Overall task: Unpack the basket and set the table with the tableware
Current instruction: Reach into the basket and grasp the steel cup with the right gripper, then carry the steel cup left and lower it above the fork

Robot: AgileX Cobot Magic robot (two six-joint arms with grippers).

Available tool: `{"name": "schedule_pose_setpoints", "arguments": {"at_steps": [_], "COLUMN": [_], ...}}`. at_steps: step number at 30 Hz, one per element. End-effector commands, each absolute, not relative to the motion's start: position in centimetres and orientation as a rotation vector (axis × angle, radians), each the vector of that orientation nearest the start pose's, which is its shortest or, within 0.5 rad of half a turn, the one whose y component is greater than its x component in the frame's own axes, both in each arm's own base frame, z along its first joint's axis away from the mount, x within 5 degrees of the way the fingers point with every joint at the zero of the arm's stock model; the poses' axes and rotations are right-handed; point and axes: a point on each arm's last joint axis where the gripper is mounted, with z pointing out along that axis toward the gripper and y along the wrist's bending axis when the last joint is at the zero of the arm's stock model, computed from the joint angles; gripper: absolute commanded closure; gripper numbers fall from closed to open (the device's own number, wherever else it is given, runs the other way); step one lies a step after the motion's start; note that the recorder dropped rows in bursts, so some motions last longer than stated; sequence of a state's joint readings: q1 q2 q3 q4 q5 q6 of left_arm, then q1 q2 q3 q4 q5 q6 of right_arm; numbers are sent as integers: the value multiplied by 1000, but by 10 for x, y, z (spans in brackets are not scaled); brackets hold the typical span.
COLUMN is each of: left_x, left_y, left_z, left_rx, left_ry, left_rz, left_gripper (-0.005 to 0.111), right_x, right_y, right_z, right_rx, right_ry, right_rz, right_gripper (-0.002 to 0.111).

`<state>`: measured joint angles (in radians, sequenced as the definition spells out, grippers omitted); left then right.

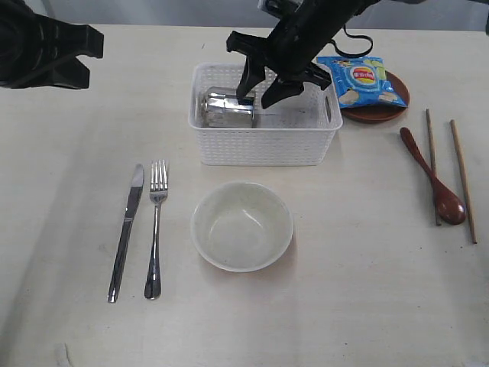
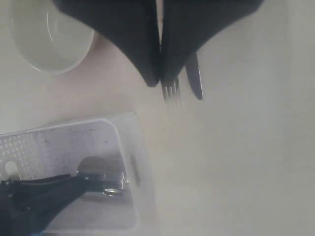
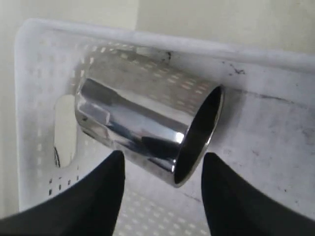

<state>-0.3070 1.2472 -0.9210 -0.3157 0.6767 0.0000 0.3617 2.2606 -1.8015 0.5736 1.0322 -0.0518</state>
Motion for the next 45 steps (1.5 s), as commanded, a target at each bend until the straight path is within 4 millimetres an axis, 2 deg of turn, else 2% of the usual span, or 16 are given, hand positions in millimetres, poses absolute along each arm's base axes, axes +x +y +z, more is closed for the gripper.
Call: {"name": "schedule_pose_setpoints", "arguments": {"at_steps": [1, 7, 10, 12, 13, 14, 17, 21, 22, 24, 29, 32, 37, 41, 45], "left_x": [234, 234, 234, 234, 234, 234, 234, 234, 234, 235, 236, 238, 242, 243, 244], "left_y": [-93, -93, -93, -93, -93, -93, -93, -93, -93, -92, -90, -86, -70, -54, -43], "left_z": [294, 294, 294, 294, 294, 294, 294, 294, 294, 294, 294, 294, 293, 293, 295], "left_rx": [167, 167, 166, 166, 166, 166, 166, 167, 167, 182, 201, 192, 94, -8, -69], "left_ry": [2490, 2490, 2488, 2488, 2488, 2488, 2488, 2489, 2489, 2486, 2474, 2462, 2463, 2454, 2437], "left_rz": [-471, -471, -471, -471, -471, -471, -471, -471, -471, -447, -397, -343, -122, 85, 200], "left_gripper": [107, 107, 107, 107, 107, 107, 107, 107, 107, 107, 107, 107, 107, 107, 107], "right_x": [430, 433, 433, 433, 432, 432, 426, 414, 406, 396, 374, 362, 355, 358, 354], "right_y": [212, 216, 219, 221, 221, 221, 219, 213, 215, 220, 249, 275, 304, 317, 336], "right_z": [165, 149, 148, 152, 155, 158, 180, 232, 253, 274, 313, 325, 323, 305, 282], "right_rx": [-190, -165, -194, -233, -266, -282, -354, -473, -527, -595, -787, -880, -970, -999, -1103], "right_ry": [2895, 2901, 2876, 2846, 2832, 2829, 2808, 2723, 2680, 2628, 2521, 2462, 2451, 2482, 2486], "right_rz": [889, 930, 980, 1005, 999, 995, 1007, 881, 823, 766, 605, 468, 423, 422, 394], "right_gripper": [62, 62, 65, 87, 105, 108, 109, 109, 109, 109, 109, 109, 109, 109, 109]}}
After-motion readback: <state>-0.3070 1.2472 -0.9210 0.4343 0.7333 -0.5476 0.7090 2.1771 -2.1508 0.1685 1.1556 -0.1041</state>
